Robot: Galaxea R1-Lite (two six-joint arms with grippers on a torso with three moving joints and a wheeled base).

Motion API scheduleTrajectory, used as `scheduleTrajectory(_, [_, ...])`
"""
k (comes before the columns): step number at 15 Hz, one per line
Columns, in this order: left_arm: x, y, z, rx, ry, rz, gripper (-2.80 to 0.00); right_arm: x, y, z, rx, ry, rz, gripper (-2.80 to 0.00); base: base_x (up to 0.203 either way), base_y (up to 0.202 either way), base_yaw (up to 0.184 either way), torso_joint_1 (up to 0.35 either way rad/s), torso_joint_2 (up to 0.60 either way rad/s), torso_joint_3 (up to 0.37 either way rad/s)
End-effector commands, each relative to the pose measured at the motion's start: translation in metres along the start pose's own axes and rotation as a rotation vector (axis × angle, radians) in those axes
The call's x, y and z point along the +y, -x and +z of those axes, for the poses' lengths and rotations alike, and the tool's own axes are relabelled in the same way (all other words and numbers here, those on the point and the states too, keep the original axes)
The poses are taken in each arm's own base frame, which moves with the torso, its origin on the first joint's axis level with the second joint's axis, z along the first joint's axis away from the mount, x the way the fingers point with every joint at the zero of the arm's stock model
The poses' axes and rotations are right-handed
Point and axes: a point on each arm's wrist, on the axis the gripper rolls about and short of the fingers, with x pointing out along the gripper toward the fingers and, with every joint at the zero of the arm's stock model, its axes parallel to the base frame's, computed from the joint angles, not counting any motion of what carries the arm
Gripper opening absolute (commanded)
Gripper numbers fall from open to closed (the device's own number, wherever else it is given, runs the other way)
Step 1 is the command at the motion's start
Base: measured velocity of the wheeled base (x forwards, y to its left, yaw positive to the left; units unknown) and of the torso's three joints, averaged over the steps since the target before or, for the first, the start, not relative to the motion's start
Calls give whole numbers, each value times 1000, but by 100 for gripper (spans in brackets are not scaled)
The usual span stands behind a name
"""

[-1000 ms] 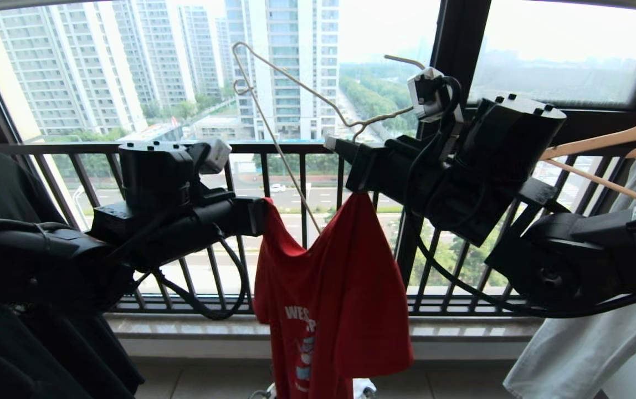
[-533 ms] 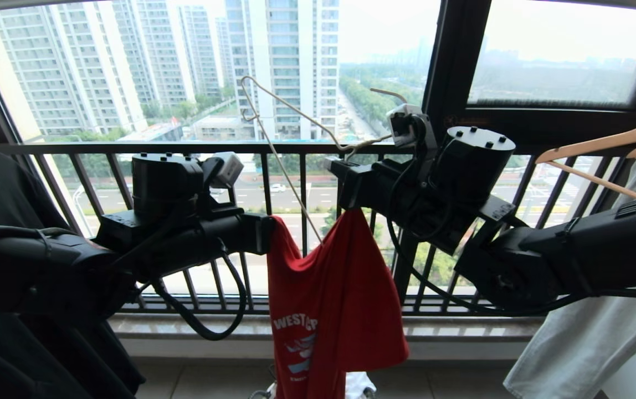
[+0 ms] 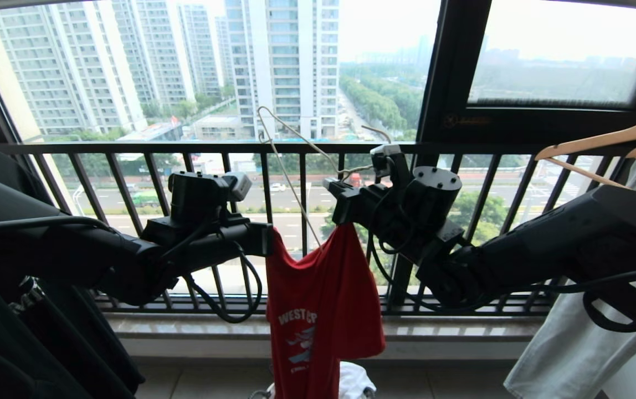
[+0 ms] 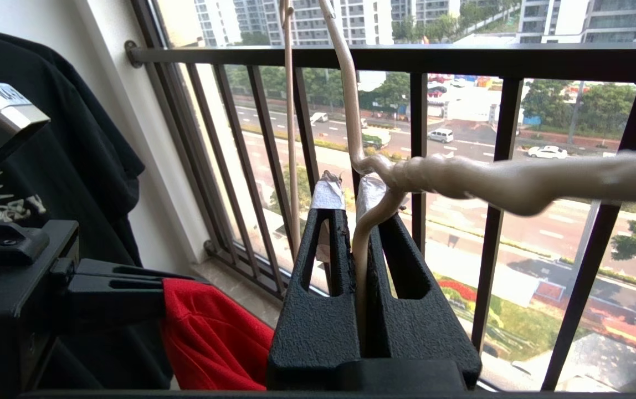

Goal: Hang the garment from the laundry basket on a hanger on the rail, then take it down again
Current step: Take the clothes off the clothes rack

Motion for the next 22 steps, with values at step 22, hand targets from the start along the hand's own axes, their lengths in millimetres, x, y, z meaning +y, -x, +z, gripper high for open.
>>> scheduleTrajectory(22, [36, -93, -84, 219, -49, 246, -280, -27, -10, -44, 148, -7, -65, -280, 0, 0, 0, 0, 0, 0])
